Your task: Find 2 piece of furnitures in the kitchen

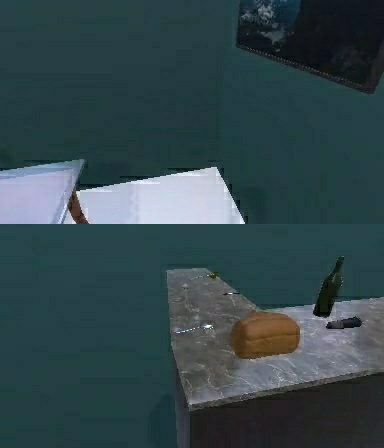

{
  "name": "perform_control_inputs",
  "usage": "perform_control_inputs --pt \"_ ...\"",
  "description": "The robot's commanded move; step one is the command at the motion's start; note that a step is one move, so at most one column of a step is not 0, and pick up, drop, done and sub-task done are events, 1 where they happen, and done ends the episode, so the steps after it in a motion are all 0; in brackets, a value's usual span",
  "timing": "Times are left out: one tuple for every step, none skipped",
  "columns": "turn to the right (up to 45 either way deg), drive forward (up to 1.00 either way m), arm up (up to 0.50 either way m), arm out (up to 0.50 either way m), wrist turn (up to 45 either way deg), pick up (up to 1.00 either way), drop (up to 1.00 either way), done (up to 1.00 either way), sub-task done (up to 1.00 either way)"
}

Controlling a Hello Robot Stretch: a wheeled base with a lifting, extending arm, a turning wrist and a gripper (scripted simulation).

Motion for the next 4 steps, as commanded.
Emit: perform_control_inputs --pt "-18.0 0.0 0.0 0.0 0.0 0.0 0.0 0.0 0.0" --pt "0.0 0.75 0.0 0.0 0.0 0.0 0.0 0.0 0.0" --pt "-45.0 0.0 0.0 0.0 0.0 0.0 0.0 0.0 0.0" --pt "-18.0 0.0 0.0 0.0 0.0 0.0 0.0 0.0 0.0"
